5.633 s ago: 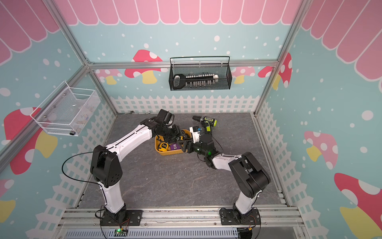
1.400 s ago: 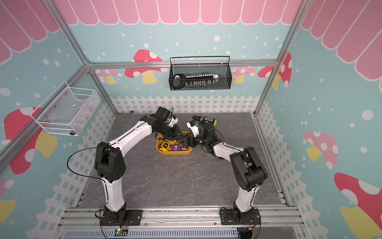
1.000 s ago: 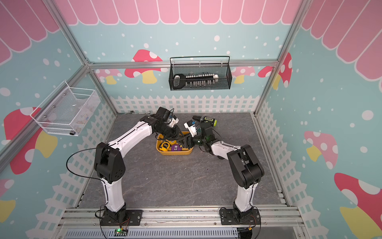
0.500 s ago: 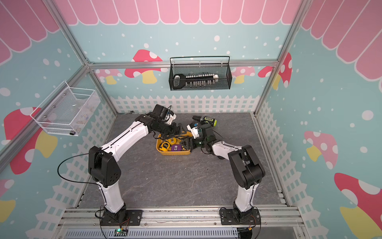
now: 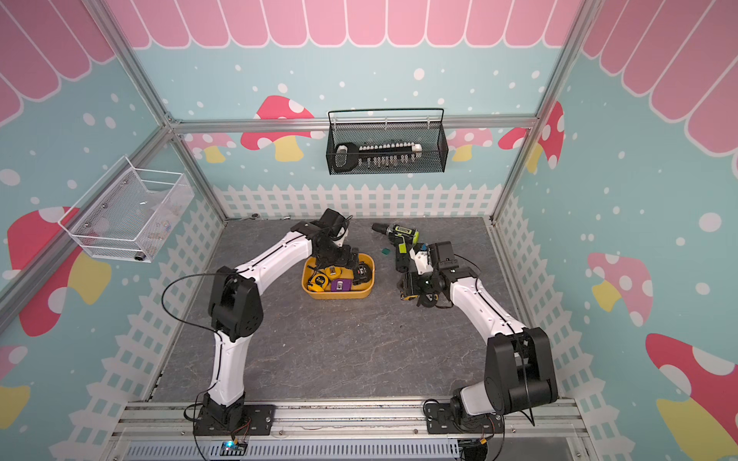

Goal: Take the tape measure out of the storage box
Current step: Place the tape measure at the center of the board.

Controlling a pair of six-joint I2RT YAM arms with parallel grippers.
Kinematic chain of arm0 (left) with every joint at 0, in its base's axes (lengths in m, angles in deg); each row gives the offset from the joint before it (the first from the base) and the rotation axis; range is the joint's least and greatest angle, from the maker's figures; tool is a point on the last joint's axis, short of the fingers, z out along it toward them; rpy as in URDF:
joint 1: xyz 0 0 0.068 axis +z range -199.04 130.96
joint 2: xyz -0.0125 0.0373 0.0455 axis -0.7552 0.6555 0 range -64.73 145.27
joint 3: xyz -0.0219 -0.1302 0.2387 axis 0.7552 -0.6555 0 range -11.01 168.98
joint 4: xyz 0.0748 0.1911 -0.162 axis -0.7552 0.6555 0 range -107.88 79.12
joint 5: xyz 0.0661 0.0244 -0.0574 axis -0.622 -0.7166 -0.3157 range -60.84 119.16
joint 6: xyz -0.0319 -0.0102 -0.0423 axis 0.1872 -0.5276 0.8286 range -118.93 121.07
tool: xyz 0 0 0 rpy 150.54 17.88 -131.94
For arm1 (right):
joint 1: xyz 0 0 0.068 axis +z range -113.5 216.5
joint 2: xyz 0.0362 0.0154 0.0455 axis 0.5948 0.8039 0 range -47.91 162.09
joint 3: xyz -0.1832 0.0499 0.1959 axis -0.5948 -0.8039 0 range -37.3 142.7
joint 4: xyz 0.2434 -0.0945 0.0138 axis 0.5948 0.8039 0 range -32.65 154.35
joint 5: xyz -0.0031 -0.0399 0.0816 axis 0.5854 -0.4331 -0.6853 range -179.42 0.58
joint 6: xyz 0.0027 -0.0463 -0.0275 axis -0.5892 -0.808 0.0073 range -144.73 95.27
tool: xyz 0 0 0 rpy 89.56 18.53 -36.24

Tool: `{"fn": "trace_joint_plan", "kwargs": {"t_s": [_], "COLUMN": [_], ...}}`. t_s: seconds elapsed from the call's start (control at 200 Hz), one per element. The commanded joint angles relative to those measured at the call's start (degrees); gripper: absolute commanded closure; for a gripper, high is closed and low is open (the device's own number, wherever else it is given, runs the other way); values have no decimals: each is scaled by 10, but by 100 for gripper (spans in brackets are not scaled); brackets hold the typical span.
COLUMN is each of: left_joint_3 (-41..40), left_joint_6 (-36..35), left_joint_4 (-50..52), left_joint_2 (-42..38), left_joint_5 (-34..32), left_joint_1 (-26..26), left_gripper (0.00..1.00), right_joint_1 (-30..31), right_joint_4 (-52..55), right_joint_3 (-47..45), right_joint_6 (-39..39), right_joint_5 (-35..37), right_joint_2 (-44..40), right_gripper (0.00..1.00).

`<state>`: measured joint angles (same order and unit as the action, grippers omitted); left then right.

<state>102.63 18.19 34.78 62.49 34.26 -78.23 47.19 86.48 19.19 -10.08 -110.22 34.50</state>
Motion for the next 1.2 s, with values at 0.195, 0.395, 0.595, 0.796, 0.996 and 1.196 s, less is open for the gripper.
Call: {"fn": "trace_joint_plan", "kwargs": {"t_s": [0.195, 0.395, 0.595, 0.796, 0.996, 1.196], "left_joint_3": [174, 182, 187, 126, 94, 38], "left_joint_6": [17, 26, 36, 61, 93, 119], "left_joint_4": [70, 78, 81, 62, 38, -3], "left_joint_2": [110, 132, 147, 93, 47, 10], "left_joint_5": [-17, -26, -16, -31, -42, -27], "left_joint_1": [-32, -38, -38, -38, -34, -22], "left_gripper": [1, 1, 1, 1, 1, 1], "right_joint_1": [-22, -12, -1, 7, 15, 27], "right_joint_4": [86, 60, -10, -33, -21, -14], "right_joint_3": [-42, -54, -83, -91, -79, -69], "right_joint_6": [-24, -10, 28, 39, 31, 30], "right_joint_5": [34, 33, 48, 57, 63, 88], "right_joint_2": [-14, 20, 45, 45, 97, 111], "right_gripper": [64, 62, 53, 52, 50, 41]}}
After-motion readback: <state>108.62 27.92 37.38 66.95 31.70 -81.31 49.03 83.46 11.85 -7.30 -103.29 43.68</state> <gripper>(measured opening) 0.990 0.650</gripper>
